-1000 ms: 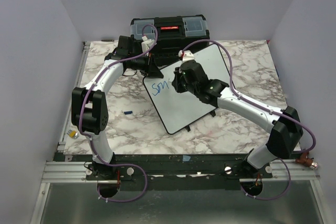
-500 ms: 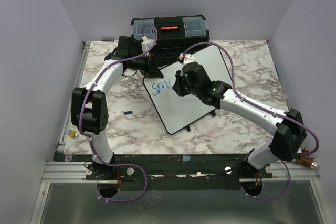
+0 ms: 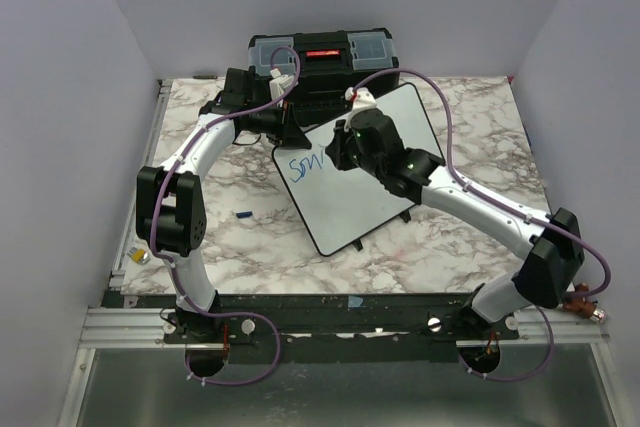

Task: Write a sentence on the whiteboard
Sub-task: Write a sentence on the whiteboard stand.

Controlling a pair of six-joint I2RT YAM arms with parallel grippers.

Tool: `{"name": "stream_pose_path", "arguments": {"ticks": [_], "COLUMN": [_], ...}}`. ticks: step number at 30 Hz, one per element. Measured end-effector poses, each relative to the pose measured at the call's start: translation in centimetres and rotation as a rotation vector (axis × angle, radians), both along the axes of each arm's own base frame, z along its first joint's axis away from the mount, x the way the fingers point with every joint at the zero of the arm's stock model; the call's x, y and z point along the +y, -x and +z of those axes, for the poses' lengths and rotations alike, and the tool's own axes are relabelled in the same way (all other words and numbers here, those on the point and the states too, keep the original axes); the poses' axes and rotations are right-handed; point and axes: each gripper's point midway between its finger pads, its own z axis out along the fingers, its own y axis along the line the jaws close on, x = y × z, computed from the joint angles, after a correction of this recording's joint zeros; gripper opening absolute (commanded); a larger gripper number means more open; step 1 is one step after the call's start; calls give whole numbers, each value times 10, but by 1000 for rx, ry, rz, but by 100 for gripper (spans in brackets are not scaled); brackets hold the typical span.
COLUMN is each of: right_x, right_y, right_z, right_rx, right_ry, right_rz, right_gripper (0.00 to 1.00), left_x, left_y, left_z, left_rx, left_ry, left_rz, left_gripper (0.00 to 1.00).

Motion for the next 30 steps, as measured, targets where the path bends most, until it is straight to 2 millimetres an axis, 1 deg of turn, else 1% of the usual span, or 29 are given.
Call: {"name": "stream_pose_path", "arguments": {"ticks": [5, 9, 14, 19, 25, 30], "right_x": [8, 11, 9, 6, 2, 0], "right_y": [-10, -14, -19, -21, -20, -20], "right_z": [-3, -8, -14, -16, -22, -22], "right_rx": [-5, -3, -1, -4, 2, 3], "right_ry": [0, 10, 28, 38, 50, 49], "right_rz": [-7, -18, -40, -57, -72, -80], "right_gripper": [1, 1, 1, 1, 1, 1], "left_x": [0, 0, 0, 0, 1, 1], "left_y": [0, 0, 0, 0, 0, 0], "left_z": [0, 0, 0, 0, -1, -1], "left_rx": [0, 1, 0, 0, -1, 0], "left_ry": [0, 0, 0, -2, -5, -5], "left_rz": [0, 0, 0, 2, 5, 6], "left_gripper": [0, 0, 0, 0, 0, 0]}}
